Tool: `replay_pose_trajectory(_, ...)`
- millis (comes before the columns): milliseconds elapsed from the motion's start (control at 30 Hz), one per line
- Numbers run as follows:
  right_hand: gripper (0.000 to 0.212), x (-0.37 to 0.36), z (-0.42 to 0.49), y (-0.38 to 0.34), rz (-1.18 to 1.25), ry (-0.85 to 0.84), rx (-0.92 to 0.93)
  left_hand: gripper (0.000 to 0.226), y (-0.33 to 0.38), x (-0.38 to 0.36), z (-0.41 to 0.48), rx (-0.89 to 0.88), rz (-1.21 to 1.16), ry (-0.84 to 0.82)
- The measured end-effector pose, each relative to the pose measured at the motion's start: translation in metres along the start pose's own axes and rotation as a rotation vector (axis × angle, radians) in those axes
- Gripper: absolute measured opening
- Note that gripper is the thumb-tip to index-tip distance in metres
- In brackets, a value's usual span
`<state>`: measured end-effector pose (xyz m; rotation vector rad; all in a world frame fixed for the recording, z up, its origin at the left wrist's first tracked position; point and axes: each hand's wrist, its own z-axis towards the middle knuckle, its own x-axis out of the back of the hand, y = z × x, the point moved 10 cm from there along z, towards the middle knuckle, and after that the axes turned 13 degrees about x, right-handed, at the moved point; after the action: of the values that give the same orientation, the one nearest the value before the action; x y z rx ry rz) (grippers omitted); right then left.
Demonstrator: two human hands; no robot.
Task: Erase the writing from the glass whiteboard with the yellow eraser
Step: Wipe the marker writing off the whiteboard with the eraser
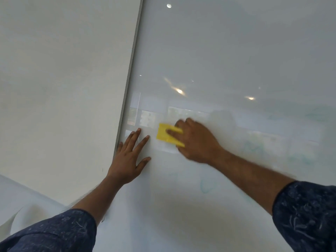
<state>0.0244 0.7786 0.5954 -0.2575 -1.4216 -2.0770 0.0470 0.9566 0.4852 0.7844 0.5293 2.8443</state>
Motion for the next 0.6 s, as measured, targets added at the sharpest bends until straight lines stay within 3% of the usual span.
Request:
replay_pose_trajectory(133, 0.055, 0.024, -0.009, 0.036, -0.011, 0.121, -0.211, 0.070, 0.003, -0.001, -0.001, -0.004, -0.002, 0.017)
replay_pose_trajectory(300, 0.055, -0.023, -0.025, -0.043, 0.077, -0.018, 0.004, 0.070, 0.002, -0.002, -0.001, -0.004, -0.008, 0.020)
replay_pose_trajectory(400, 0.055, -0.023, -0.026, -0.043, 0.025, -0.082, 0.081, 0.070, 0.002, -0.002, 0.000, -0.014, -0.010, 0.015)
replay_pose_trajectory(600, 0.056, 0.017, -0.023, 0.021, -0.066, 0.075, -0.240, 0.069, 0.002, -0.005, -0.003, -0.019, 0.007, 0.024)
